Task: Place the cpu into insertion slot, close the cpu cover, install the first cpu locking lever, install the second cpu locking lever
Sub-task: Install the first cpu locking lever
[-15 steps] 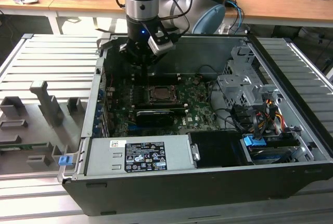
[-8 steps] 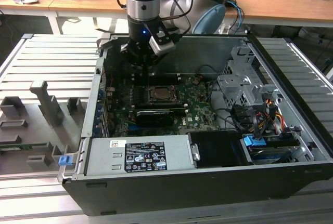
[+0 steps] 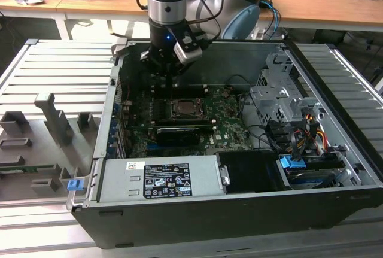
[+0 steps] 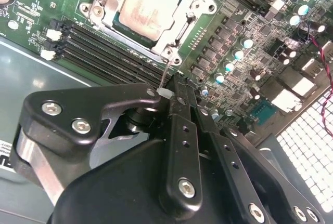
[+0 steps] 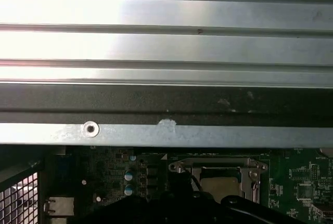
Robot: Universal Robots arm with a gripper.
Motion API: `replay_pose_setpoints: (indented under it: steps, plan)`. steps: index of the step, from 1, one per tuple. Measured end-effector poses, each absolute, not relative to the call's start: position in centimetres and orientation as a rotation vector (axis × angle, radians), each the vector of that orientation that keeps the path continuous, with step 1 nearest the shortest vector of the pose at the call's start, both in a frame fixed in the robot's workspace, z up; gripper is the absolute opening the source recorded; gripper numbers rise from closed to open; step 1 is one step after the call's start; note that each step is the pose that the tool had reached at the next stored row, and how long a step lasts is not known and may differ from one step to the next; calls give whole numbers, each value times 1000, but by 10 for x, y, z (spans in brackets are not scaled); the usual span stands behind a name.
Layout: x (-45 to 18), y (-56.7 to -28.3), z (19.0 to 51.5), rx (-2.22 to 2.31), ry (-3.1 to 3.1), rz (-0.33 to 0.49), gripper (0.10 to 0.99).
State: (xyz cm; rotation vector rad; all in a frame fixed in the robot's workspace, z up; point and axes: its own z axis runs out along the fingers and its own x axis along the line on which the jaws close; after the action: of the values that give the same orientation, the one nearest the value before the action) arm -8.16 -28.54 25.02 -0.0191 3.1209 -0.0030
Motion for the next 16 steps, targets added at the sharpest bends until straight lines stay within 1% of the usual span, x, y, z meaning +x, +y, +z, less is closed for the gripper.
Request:
replay_pose_setpoints:
  steps: [16]
  plan:
    - [-73,-285,247,-19,3121,-7,106]
